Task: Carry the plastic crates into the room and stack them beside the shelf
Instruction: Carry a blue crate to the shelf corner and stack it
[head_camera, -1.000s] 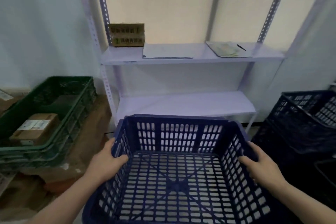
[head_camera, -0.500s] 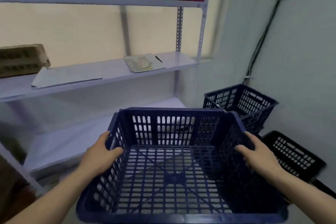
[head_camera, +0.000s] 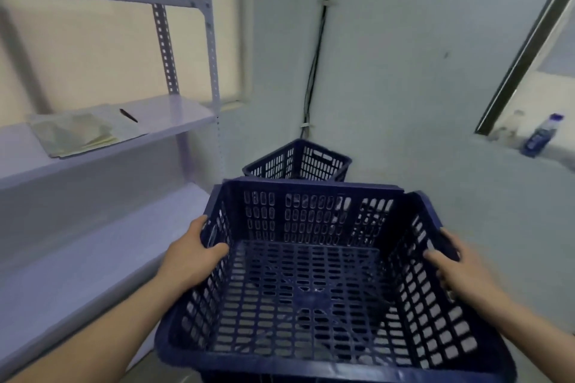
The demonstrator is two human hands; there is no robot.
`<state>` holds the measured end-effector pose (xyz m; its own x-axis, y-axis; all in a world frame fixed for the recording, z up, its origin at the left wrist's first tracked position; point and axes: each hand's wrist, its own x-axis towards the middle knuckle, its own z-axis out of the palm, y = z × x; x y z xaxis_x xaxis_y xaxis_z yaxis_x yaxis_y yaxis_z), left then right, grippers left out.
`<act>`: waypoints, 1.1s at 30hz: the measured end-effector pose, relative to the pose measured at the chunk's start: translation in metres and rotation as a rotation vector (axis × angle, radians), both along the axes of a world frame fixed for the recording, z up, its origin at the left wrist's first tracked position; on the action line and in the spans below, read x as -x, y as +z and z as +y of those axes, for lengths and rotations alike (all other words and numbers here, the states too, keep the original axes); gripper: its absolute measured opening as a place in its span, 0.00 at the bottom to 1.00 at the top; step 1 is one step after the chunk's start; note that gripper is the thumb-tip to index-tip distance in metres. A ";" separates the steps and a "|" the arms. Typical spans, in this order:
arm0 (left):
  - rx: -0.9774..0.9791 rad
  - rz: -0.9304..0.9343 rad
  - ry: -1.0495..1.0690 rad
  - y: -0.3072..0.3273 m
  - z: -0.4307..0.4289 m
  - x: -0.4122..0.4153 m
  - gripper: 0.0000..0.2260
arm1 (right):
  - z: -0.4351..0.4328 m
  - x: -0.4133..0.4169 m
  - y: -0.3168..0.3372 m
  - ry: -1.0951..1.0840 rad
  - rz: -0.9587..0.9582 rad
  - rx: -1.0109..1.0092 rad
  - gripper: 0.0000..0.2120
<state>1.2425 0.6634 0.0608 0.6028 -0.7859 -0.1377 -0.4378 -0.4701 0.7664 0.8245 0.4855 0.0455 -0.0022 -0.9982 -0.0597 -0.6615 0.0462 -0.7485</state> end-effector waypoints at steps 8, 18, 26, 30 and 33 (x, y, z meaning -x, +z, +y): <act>0.011 -0.012 -0.214 -0.011 -0.088 0.045 0.34 | 0.006 0.071 0.005 -0.226 0.058 0.035 0.30; -0.032 0.013 -0.263 -0.030 -0.193 0.123 0.35 | -0.078 0.147 -0.005 -0.250 0.111 0.039 0.27; -0.067 0.049 -0.143 -0.050 -0.273 0.198 0.35 | -0.220 0.209 -0.022 -0.121 0.118 -0.005 0.28; -0.057 0.071 -0.057 -0.058 -0.300 0.226 0.35 | -0.285 0.219 -0.018 -0.047 0.167 0.009 0.28; -0.067 0.093 -0.009 -0.062 -0.320 0.241 0.34 | -0.328 0.218 -0.016 0.014 0.181 0.011 0.29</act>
